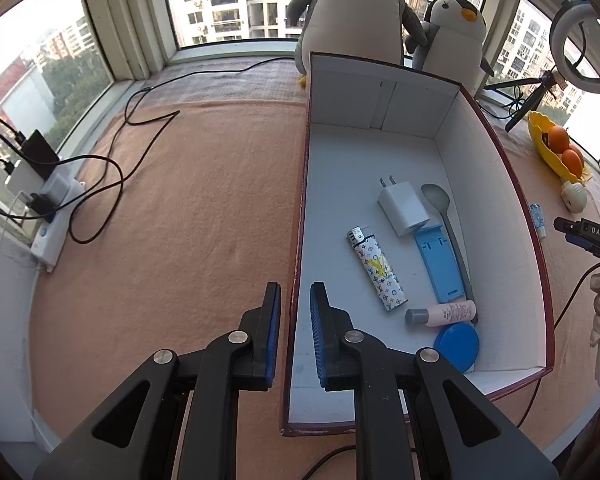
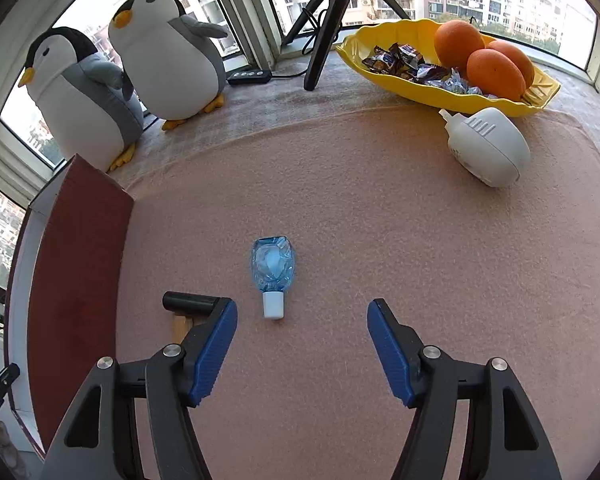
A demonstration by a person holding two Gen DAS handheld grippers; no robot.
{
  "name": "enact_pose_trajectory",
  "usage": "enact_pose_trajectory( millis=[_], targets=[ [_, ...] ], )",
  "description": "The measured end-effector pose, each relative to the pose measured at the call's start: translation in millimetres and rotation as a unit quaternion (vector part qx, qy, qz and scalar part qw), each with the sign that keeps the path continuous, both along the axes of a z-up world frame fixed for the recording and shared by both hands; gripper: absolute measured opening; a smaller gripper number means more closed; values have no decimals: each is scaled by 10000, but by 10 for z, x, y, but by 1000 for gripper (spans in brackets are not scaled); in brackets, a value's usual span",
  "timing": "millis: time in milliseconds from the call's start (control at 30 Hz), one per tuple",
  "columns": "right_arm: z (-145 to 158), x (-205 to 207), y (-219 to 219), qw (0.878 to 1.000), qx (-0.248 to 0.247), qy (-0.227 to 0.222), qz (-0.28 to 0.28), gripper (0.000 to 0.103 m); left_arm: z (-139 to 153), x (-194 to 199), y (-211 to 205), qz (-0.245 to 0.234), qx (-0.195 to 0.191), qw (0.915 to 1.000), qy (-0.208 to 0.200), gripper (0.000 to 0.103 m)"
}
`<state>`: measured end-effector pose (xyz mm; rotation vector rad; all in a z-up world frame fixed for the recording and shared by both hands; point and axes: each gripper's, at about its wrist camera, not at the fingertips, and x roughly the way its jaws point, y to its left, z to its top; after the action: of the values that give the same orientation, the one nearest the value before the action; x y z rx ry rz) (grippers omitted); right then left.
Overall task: Organize rigid objects
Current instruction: 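Move the right gripper to the blue sanitizer bottle and grasp it, then carry the sanitizer bottle into the box and release it by the lighter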
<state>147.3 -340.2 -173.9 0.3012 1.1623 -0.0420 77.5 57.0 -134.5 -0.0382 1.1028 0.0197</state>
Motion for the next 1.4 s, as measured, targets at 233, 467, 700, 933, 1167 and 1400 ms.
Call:
enact_pose_trajectory(
  millis=[233, 467, 700, 933, 1167, 1400],
  targets=[
    [-140, 268, 165, 9993, -192, 175, 280, 47, -6, -14, 10, 54, -3, 10000, 5, 13],
    [-284, 448, 351, 9954, -646, 374, 594, 38, -19, -25, 28, 116, 23, 9999, 24, 13],
    [-300, 463, 390, 9916, -951, 352, 799, 28, -14, -26, 29, 134, 14, 9999, -3, 12],
    [-191, 332, 268, 9937, -928, 185, 605, 28, -1, -23, 34, 132, -15, 9999, -29, 11],
    [198, 92, 244, 9942, -917, -269, 495, 28, -13, -28, 18, 81, -43, 9999, -43, 10],
    [580, -101, 427, 9940, -622, -685, 576, 28, -36, -33, 25, 76, -81, 9999, -93, 8]
  ],
)
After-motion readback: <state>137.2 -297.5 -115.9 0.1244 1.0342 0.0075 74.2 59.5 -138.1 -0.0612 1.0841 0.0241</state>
